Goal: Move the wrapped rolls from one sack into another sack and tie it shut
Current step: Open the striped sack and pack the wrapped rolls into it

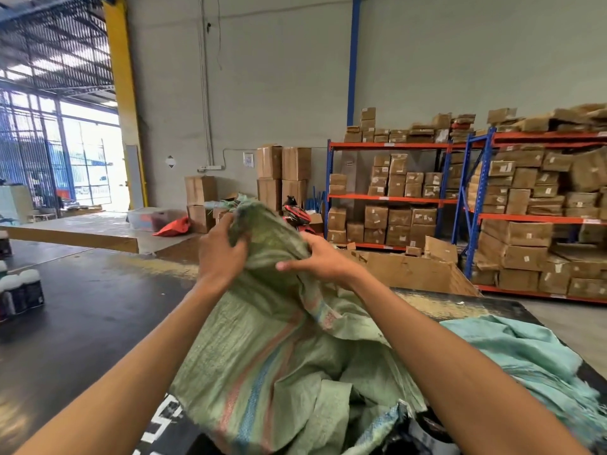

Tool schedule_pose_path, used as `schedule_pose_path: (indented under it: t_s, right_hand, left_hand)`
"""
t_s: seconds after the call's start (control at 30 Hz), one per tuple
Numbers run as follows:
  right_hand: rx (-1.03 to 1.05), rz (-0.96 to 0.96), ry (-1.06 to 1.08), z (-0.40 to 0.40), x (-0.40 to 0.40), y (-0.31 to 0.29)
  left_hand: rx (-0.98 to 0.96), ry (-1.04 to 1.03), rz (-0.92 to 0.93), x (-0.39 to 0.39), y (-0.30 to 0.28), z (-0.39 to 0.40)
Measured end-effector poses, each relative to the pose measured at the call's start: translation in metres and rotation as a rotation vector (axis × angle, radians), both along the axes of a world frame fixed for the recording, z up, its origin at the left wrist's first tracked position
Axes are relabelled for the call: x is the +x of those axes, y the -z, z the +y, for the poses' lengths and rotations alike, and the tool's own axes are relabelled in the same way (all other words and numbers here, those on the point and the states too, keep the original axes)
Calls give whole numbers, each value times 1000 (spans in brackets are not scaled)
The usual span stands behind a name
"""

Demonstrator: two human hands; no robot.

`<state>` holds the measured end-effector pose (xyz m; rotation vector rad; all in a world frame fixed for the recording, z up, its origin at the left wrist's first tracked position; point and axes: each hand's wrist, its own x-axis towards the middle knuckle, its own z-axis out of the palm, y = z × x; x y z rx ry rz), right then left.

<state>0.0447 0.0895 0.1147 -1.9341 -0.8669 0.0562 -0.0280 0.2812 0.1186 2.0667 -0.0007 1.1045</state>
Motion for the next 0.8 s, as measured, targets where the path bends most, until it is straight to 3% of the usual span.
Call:
schedule_pose_path:
  t_s: [0.1, 0.17, 0.23, 0.27, 0.4, 0.5, 0.57, 0.67, 0.73, 0.8]
  right_hand:
    - [-42, -23, -77, -21, -9, 6]
    - [-134, -145, 33, -36, -3, 20]
    - [-240, -295, 260, -53, 10, 39]
    - [-204, -268, 349, -64, 14, 45]
    - [211, 116, 471, -93, 12, 36]
    - [176, 130, 448, -102, 7, 28]
    - [66, 65, 303, -104, 3, 29]
    - [-206, -40, 115, -107, -4, 39]
    - [-348, -204, 168, -108, 0, 57]
    - [-293, -344, 395, -110, 3, 75]
  left_hand:
    - [-737, 412, 237, 5, -14, 4]
    - [-997, 609, 370, 5, -20, 4]
    - [-902, 655, 535, 1, -20, 10]
    - [-806, 696, 627, -3, -17, 16]
    - [-461, 925, 908, -20, 6, 42]
    - [-515, 965, 642, -18, 14, 41]
    - [-618, 738, 403, 0, 14, 38]
    - [-610, 356, 210, 21, 7, 35]
    - [-571, 313, 117, 22, 0, 28]
    - [-486, 174, 15, 17, -8, 18]
